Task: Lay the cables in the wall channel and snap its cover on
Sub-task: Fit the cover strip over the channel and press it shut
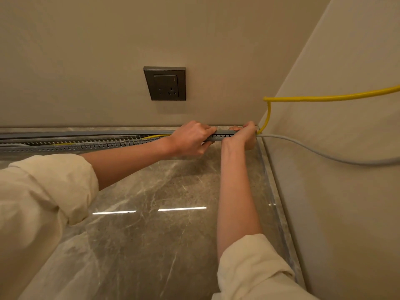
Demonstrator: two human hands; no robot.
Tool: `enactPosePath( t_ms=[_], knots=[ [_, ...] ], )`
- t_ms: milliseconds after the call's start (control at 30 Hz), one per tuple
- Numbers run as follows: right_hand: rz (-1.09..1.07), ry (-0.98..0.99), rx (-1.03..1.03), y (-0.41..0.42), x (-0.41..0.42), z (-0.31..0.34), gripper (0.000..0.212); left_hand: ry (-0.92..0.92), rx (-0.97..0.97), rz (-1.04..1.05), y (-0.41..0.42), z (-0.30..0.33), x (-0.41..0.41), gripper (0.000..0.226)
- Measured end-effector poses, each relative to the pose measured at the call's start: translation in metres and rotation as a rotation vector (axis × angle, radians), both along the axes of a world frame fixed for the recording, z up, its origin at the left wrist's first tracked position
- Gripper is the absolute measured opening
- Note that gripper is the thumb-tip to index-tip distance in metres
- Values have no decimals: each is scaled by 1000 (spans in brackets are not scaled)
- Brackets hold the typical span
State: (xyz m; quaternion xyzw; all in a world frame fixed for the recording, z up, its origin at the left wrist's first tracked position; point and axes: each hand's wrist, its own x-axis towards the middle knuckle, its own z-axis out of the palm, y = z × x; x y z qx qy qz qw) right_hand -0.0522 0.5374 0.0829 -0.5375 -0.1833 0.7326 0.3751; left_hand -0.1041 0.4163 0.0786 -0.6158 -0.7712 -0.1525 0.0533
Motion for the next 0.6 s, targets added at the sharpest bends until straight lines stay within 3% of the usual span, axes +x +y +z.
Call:
enactPosePath(
  t_ms=[133, 267, 367, 533, 600],
  knots=[
    [31, -75, 33, 0, -3, 3, 21, 14, -10, 12, 1, 2, -2, 15],
    [-18, 6, -5, -1, -2, 2, 22, 7, -16, 8, 2, 2, -3, 17],
    [-52, 124, -29, -3, -1, -2, 26, -29, -20, 5, 0, 2, -4, 16],
    [17, 503, -43, -6, 2, -13, 36, -159, -74, 2, 3, 12, -11, 10],
    [20, 529, -39, -6, 4, -16, 37, -185, -110, 3, 4, 13, -13, 11]
  ],
)
